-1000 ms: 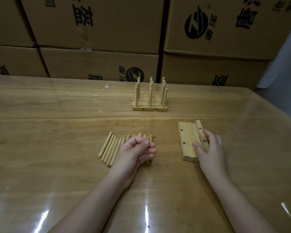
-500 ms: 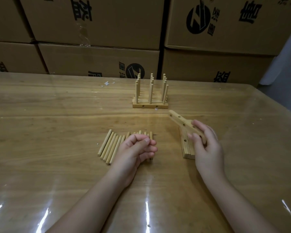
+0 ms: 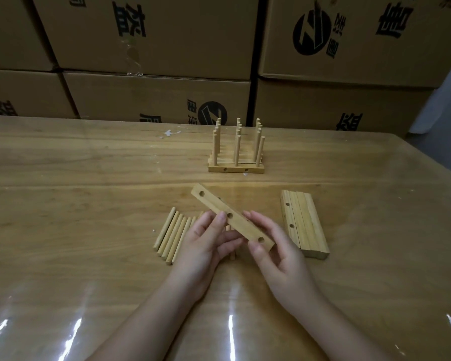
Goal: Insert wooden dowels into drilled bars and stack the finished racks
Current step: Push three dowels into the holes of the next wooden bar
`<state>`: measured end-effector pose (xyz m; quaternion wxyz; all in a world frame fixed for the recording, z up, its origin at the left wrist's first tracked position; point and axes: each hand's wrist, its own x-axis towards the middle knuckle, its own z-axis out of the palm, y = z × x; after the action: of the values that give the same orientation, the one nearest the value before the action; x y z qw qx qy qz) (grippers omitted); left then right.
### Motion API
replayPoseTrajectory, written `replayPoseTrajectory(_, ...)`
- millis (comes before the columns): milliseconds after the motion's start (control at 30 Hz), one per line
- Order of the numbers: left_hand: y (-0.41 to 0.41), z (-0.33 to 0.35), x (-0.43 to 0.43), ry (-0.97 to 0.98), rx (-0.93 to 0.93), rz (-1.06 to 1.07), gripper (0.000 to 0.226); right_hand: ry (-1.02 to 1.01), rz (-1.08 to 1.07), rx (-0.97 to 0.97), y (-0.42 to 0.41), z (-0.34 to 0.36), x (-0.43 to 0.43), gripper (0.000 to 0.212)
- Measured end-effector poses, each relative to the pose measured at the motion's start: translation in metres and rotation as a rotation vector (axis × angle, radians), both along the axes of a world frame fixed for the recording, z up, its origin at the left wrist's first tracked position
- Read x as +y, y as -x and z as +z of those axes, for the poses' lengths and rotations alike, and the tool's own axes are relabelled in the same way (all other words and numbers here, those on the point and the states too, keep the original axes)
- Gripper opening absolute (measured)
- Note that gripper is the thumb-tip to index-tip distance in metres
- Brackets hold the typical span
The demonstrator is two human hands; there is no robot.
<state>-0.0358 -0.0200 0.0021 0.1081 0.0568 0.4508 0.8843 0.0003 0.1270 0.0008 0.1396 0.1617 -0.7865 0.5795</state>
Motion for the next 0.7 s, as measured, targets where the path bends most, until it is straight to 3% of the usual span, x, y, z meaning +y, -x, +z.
replayPoseTrajectory(100, 0.0023, 0.0001, -0.0024, -0.068, -0.042, 0.05, 0.024, -0.078, -0.083, 0.099, 0.0008, -0.0006, 0.0003, 0.045)
replayPoseTrajectory(200, 0.0031, 0.0006, -0.0037, -0.111, -0.061, 0.057, 0.023, -0.085, -0.179, 0.163, 0.003, 0.0015, 0.0031, 0.038)
replayPoseTrajectory(400, -0.0017, 0.0012, -0.0012, 0.02, 0.021, -0.113, 0.029, 0.136, -0.122, -0.092, 0.0033, -0.0007, 0.0025, 0.024)
replayPoseTrajectory(700, -0.0023, -0.0014, -0.0004, 0.048, 0.057, -0.11, 0.032, 0.246, -0.13, -0.069, 0.0059, 0.0006, 0.0044, 0.029)
